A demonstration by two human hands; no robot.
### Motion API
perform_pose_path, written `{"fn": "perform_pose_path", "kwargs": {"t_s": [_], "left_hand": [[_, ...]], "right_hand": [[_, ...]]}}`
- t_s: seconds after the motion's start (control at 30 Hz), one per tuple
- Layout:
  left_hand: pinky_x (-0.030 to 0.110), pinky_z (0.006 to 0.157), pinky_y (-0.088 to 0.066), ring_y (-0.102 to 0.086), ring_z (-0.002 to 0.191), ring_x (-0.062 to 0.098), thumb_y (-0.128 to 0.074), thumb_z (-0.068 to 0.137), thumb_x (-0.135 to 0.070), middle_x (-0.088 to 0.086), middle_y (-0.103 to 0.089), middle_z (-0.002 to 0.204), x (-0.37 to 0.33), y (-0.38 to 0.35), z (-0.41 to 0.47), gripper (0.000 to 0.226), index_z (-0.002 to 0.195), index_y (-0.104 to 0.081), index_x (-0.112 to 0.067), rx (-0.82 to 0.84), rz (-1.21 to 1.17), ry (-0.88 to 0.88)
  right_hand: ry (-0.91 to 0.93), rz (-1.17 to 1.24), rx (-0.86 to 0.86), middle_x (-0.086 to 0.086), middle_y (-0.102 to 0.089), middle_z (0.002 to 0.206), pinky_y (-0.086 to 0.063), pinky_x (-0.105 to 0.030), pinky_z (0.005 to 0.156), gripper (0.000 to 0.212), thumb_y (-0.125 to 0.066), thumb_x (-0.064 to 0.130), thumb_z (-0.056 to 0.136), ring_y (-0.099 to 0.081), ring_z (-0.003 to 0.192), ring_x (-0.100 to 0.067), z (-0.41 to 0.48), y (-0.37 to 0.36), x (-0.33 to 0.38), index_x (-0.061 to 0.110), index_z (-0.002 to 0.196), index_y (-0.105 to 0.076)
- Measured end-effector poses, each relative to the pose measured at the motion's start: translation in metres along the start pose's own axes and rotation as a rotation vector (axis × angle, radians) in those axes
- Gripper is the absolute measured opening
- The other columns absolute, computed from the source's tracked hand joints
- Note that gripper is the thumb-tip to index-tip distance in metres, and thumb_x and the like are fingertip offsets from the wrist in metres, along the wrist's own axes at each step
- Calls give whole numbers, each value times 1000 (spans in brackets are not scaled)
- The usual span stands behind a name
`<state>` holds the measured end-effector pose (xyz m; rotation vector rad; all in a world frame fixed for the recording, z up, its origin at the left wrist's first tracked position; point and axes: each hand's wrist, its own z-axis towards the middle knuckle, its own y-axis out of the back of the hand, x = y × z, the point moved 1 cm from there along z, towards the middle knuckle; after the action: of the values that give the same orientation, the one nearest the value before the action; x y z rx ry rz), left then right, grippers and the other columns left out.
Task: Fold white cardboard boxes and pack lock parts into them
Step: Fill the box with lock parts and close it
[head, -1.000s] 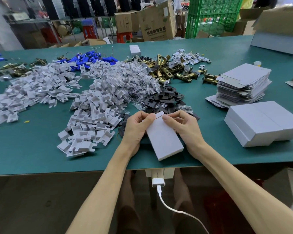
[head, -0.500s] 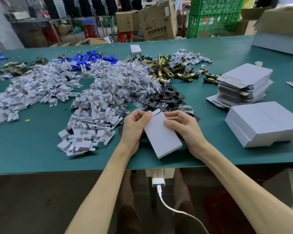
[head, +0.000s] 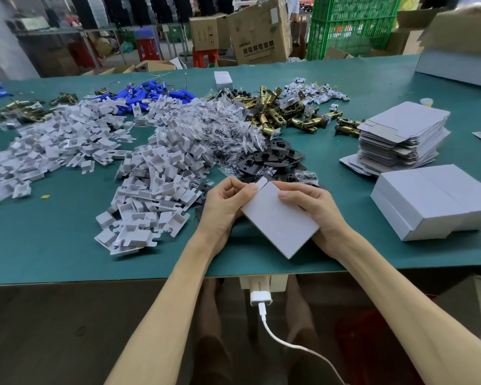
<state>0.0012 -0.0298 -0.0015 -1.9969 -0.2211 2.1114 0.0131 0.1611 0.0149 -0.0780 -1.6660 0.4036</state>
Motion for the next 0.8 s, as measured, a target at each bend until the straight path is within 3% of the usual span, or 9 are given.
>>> {"fn": "perform_pose_path", "kwargs": {"t_s": [0.07, 0.13, 0.2, 0.33, 0.43, 0.63, 0.8], "left_hand": [[34, 77, -51, -60, 82, 18, -76, 90, -16, 8, -70, 90, -1, 1, -1, 3, 90, -73, -15, 23, -2, 6], [37, 80, -52, -63, 88, 21, -78, 86, -22, 11, -72, 98, -1, 0, -1, 15, 99, -80, -16, 30, 0, 33], [38, 82, -50, -63, 88, 21, -80, 84, -24, 11, -75, 97, 0, 0, 0, 14, 96, -82, -17, 20, -4, 49], [38, 79, -47, -59, 85, 21, -83, 81, -27, 10, -72, 91, 0, 1, -1, 9, 82, -78, -20, 12, 11, 29], [33, 72, -41, -50, 81, 24, -84, 80, -25, 13, -62, 85, 0, 1, -1, 21, 69, -66, -21, -17, 31, 2], [34, 71, -43, -50, 82, 25, -82, 83, -25, 13, -63, 83, -1, -3, -3, 18, 70, -70, -19, -29, 67, -30], [33, 72, -44, -51, 79, 22, -77, 93, -17, 10, -61, 82, 1, -3, -2, 22, 73, -69, -18, -21, 73, -35]], "right_hand": [[-14, -15, 11, -15, -77, 98, -57, -25, 61, 22, -72, 12, 87, -71, 76, -21, 0, 1, 1, 14, 108, -80], [-21, -45, 27, -16, -77, 99, -58, -27, 62, 23, -73, 13, 86, -70, 77, -23, 0, 1, 1, 14, 108, -80], [-22, -59, 38, -17, -77, 100, -58, -27, 62, 24, -74, 14, 85, -70, 78, -24, 0, 1, 1, 14, 109, -80], [-20, -62, 43, -18, -77, 102, -58, -27, 63, 24, -74, 15, 86, -71, 79, -24, 0, 2, 1, 14, 109, -80], [-4, -65, 27, -17, -77, 102, -57, -27, 62, 22, -74, 14, 86, -72, 79, -24, 0, 1, 0, 13, 108, -80], [26, -43, -4, -15, -77, 98, -57, -27, 61, 19, -74, 11, 87, -71, 77, -22, 0, 2, -3, 10, 105, -79], [39, -46, -30, -15, -77, 98, -57, -28, 61, 30, -77, 21, 78, -71, 77, -22, 2, 1, -6, 10, 106, -77]]}}
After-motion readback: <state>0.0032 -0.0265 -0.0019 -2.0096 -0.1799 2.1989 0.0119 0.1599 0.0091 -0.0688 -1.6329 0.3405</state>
